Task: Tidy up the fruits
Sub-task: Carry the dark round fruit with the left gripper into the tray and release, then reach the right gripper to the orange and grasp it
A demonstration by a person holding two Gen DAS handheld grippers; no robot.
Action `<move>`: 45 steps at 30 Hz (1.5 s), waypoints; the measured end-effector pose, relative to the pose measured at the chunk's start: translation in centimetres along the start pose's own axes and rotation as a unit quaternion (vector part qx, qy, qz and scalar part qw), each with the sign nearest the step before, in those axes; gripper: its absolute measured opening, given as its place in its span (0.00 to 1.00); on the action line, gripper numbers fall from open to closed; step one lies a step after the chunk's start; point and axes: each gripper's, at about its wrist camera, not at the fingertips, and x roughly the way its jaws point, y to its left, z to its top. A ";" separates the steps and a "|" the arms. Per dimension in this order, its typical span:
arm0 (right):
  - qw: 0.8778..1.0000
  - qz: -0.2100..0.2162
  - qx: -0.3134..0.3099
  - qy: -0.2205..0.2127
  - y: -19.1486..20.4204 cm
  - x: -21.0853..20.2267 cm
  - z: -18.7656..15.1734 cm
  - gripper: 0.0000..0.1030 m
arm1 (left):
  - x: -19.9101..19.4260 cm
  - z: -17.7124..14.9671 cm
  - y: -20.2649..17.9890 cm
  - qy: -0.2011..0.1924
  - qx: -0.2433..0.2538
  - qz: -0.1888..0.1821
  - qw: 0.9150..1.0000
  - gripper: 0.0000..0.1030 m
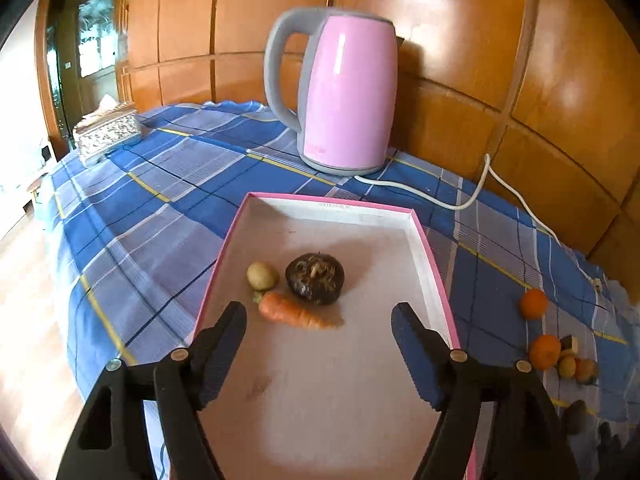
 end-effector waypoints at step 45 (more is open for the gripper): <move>0.996 0.064 0.002 0.062 0.2 0.4 2.7 0.65 | -3.6 -6.5 5.5 0.001 -0.059 0.051 0.997 0.99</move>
